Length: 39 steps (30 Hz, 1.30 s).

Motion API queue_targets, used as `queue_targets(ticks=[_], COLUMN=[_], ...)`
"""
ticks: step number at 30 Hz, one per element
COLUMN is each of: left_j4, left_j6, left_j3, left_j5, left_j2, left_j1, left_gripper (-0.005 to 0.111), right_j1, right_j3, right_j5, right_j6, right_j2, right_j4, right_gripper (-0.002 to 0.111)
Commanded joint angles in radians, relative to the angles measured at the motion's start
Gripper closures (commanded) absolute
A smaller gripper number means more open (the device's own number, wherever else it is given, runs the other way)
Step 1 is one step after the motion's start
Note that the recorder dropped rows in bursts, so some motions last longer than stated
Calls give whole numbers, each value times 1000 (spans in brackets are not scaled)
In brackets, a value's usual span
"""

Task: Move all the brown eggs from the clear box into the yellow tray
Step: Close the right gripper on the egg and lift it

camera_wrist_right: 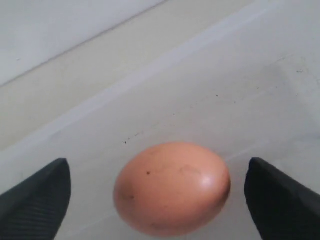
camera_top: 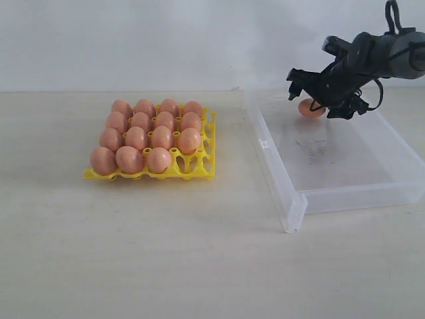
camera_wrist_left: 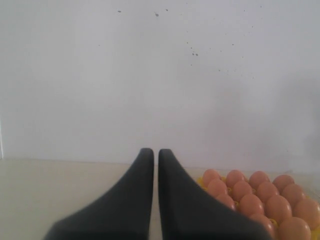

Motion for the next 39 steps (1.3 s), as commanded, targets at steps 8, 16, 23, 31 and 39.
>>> queue_targets(ticks=[8,16,23,31,39], left_j4=[-5,-5,-5,-5,-5], left_j6=[3,3,3,3,3], left_j3=[-3,-3,-3,-3,-3], left_j5=[-6,-6,-6,-6,-6], left_j2=[-1,-1,-1,-1,-1], left_j1=[-4,-4,-4,-4,-4], left_gripper=[103,103,103,103,103], right_j1=[21,21,14,25,38], right_j3=[4,4,4,4,4], right_j5=[-77,56,299,443,296], right_j6=[-400,-654,-684,-703,-567], right_j2=[-5,-5,-26,-41,-40], right_j4=[392,428,363,185,143], right_gripper=[82,52,41,41,41])
